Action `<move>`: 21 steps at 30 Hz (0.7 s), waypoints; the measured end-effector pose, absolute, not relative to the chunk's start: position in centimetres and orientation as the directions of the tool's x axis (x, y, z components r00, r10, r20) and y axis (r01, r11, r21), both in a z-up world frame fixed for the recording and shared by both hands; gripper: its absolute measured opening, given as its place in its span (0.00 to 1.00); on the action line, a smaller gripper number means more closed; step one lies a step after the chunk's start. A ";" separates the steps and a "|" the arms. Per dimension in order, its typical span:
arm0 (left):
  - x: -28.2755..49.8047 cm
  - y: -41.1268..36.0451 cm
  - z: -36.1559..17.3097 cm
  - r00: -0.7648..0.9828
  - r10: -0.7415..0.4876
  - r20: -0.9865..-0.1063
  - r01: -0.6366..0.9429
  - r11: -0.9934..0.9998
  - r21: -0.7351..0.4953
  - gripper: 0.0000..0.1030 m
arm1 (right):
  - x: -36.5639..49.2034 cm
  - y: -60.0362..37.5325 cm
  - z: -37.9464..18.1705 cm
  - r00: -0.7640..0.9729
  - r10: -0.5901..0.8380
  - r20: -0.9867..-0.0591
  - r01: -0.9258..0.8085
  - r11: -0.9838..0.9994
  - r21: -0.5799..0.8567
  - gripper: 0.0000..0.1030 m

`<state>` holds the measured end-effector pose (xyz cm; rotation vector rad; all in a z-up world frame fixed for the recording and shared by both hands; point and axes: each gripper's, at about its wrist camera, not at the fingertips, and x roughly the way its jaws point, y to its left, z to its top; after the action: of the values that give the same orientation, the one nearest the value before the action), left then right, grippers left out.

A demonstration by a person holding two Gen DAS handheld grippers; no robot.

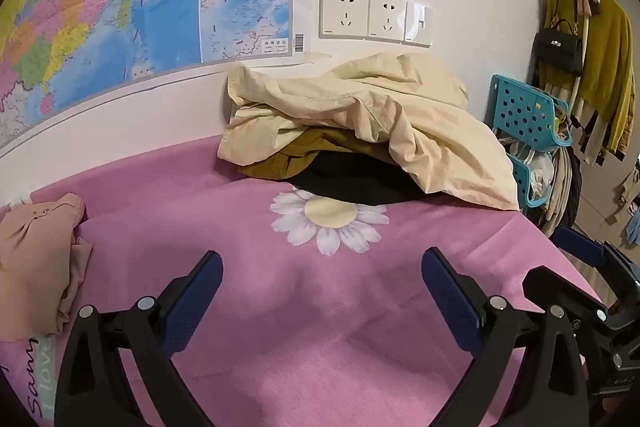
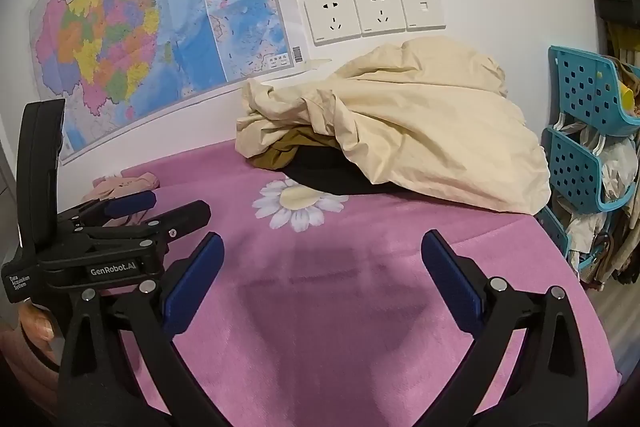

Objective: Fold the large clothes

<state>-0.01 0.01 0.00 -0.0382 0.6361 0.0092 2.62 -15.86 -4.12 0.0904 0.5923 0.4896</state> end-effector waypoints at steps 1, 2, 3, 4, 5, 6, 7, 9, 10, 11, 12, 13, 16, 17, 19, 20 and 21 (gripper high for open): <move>0.0 0.0 0.0 0.801 0.000 -0.598 -0.022 0.999 -0.029 0.93 | 2.7 -15.6 -4.0 0.718 0.468 -0.515 -0.417 0.882 0.220 0.94; 0.0 0.0 0.0 0.802 0.002 -0.597 -0.023 0.999 -0.027 0.93 | 2.8 -15.5 -4.0 0.719 0.469 -0.514 -0.417 0.882 0.220 0.94; 0.1 0.0 0.0 0.803 0.004 -0.596 -0.024 0.999 -0.025 0.93 | 2.6 -15.6 -4.2 0.724 0.467 -0.509 -0.416 0.883 0.218 0.94; 0.1 0.0 0.0 0.803 0.003 -0.596 -0.023 0.999 -0.025 0.93 | 2.7 -15.4 -4.1 0.724 0.466 -0.509 -0.416 0.883 0.217 0.94; 0.2 0.0 0.0 0.803 0.003 -0.596 -0.023 0.999 -0.026 0.93 | 2.6 -15.7 -4.2 0.724 0.469 -0.505 -0.418 0.882 0.220 0.94; 0.2 0.1 0.0 0.803 0.004 -0.596 -0.025 0.999 -0.027 0.93 | 2.6 -15.7 -4.2 0.726 0.468 -0.504 -0.416 0.882 0.219 0.94; 0.3 0.2 0.0 0.803 0.002 -0.596 -0.024 0.999 -0.028 0.93 | 2.7 -15.7 -4.2 0.726 0.469 -0.503 -0.416 0.882 0.222 0.94; 0.5 0.3 -0.1 0.803 0.003 -0.596 -0.026 0.999 -0.029 0.93 | 2.8 -15.6 -4.2 0.726 0.470 -0.503 -0.415 0.882 0.224 0.94; 0.6 0.3 -0.1 0.803 0.003 -0.596 -0.025 0.999 -0.030 0.93 | 2.9 -15.8 -4.2 0.724 0.473 -0.502 -0.419 0.880 0.225 0.94; 0.2 0.0 0.2 0.805 0.009 -0.593 -0.026 0.999 -0.020 0.93 | 3.0 -15.7 -4.2 0.722 0.474 -0.504 -0.421 0.879 0.225 0.94; 0.2 0.0 0.2 0.805 0.010 -0.593 -0.028 0.999 -0.020 0.93 | 2.9 -15.8 -4.2 0.722 0.475 -0.503 -0.422 0.878 0.225 0.94; 0.2 0.1 0.3 0.805 0.010 -0.593 -0.028 0.999 -0.021 0.93 | 2.9 -15.8 -4.2 0.722 0.477 -0.502 -0.424 0.877 0.225 0.94; 0.4 0.2 0.5 0.805 0.011 -0.593 -0.029 0.999 -0.020 0.93 | 2.8 -15.8 -4.2 0.723 0.478 -0.498 -0.426 0.877 0.223 0.94; 0.4 0.2 0.6 0.806 0.011 -0.592 -0.029 0.999 -0.020 0.93 | 2.9 -15.8 -4.2 0.723 0.479 -0.499 -0.427 0.877 0.223 0.94; 0.5 0.3 0.7 0.806 0.013 -0.591 -0.030 0.999 -0.019 0.93 | 2.8 -15.8 -4.3 0.724 0.478 -0.497 -0.426 0.877 0.224 0.94; 0.5 0.3 0.6 0.807 0.011 -0.590 -0.028 0.999 -0.020 0.93 | 2.8 -15.7 -4.2 0.723 0.478 -0.499 -0.426 0.877 0.223 0.94; 0.4 0.2 0.7 0.808 0.013 -0.590 -0.029 0.999 -0.017 0.93 | 2.9 -15.7 -4.2 0.723 0.477 -0.500 -0.425 0.877 0.223 0.94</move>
<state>0.43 0.19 0.67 -0.0261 0.6303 0.0225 2.86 -15.71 -4.21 0.0948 0.5776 0.4991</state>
